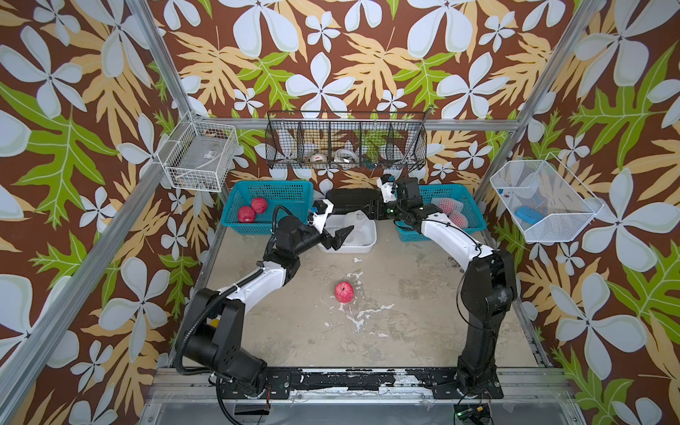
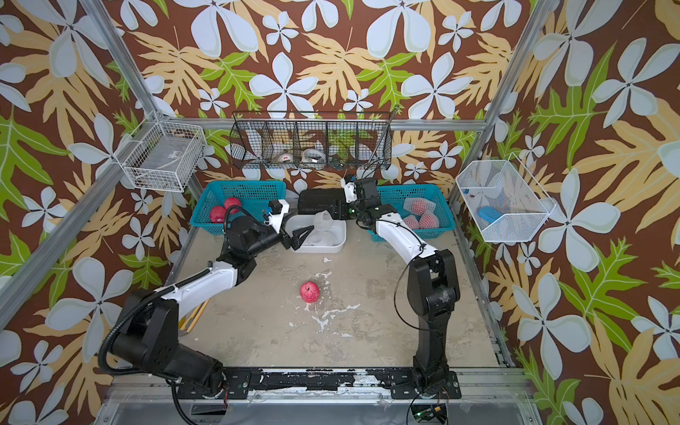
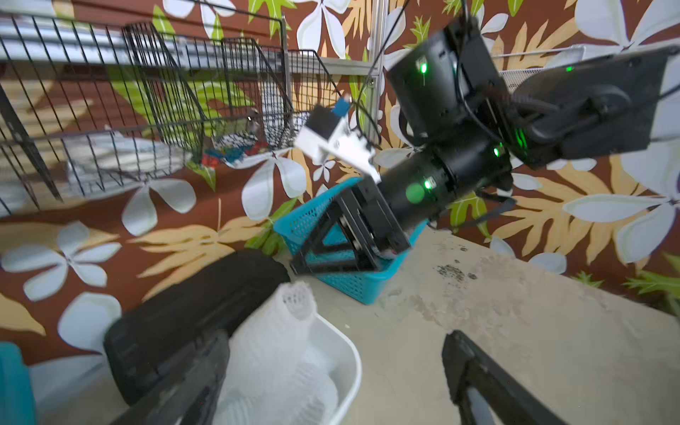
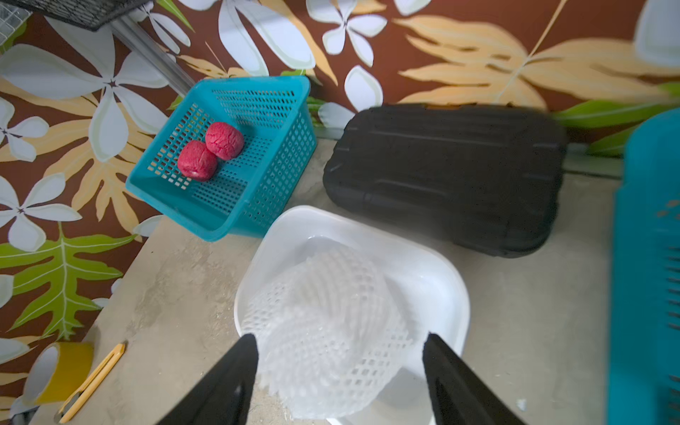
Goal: Remove foam nets from apples
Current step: Place the foam net into the storage box, then pick up the apple from the center of the board.
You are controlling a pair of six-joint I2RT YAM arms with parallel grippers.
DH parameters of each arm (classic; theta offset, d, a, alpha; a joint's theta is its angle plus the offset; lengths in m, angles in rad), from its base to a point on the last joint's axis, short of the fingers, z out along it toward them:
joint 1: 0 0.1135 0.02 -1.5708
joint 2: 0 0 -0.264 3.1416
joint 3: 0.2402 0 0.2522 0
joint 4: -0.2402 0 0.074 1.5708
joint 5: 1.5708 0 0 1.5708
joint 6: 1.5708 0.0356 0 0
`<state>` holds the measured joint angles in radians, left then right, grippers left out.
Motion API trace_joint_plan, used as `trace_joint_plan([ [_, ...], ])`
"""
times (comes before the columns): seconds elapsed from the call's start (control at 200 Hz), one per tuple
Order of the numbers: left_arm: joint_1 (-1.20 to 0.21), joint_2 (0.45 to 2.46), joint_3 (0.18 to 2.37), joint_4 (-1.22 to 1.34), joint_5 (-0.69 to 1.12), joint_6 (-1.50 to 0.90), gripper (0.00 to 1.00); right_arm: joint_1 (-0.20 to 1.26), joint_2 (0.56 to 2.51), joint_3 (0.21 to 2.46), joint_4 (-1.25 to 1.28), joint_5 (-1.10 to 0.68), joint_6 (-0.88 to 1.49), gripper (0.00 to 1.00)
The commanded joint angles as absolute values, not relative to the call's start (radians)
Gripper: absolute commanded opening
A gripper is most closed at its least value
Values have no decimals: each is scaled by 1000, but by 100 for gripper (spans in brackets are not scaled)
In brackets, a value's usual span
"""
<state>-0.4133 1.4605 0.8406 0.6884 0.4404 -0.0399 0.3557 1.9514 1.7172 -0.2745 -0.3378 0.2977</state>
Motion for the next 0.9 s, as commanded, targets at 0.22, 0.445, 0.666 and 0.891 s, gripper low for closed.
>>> trace_joint_plan([
  [0.22,-649,1333,806,245,64,-123,100,358,1713,1449,-358,-216,252,77],
  [0.445,-683,1318,722,86,21,-253,100,374,1312,942,52,-206,272,83],
  [0.666,-704,1412,689,115,40,-252,100,392,1124,619,388,-231,296,84],
  [0.891,-706,1471,661,151,29,-257,100,428,1107,489,569,-160,285,84],
])
